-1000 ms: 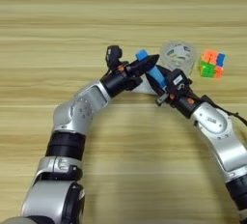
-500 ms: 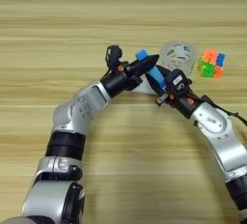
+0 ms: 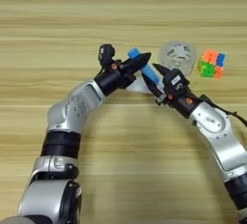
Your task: Move the objects on the table
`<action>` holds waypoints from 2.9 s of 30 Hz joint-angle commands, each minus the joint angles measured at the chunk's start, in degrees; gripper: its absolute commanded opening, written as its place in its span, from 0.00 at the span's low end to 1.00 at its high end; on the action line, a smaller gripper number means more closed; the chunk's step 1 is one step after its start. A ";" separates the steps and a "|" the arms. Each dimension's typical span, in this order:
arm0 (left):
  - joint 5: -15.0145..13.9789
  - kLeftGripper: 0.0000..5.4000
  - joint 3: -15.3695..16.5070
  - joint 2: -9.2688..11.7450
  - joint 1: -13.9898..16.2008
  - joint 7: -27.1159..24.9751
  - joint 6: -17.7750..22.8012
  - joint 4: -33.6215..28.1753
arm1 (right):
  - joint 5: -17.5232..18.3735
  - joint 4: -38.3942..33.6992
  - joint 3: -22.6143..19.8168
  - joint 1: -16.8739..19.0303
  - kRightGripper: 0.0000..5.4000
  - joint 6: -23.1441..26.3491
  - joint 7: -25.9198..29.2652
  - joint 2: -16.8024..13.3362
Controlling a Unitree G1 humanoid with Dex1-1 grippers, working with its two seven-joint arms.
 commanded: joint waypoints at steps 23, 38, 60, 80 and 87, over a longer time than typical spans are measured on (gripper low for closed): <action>1.16 0.25 2.56 4.55 -1.92 1.19 -2.85 0.79 | -0.05 -0.04 -1.90 -1.22 0.92 -0.11 -0.86 -0.32; 0.79 0.25 5.16 10.22 -2.07 1.79 -1.77 0.08 | 0.63 0.07 -3.56 -1.81 1.00 0.62 -1.67 -0.12; 6.27 0.25 2.61 17.84 -0.15 0.67 2.24 5.13 | 1.21 0.40 -5.05 -3.46 1.00 1.86 -3.80 1.49; 12.99 0.25 -0.61 16.36 -4.19 -0.30 -3.05 21.21 | 1.49 0.46 -5.30 -3.62 1.00 2.13 -4.30 1.79; 15.59 0.25 -2.01 14.91 -9.04 -1.23 -8.22 32.63 | 1.41 0.24 -5.23 -3.39 1.00 2.05 -4.27 1.78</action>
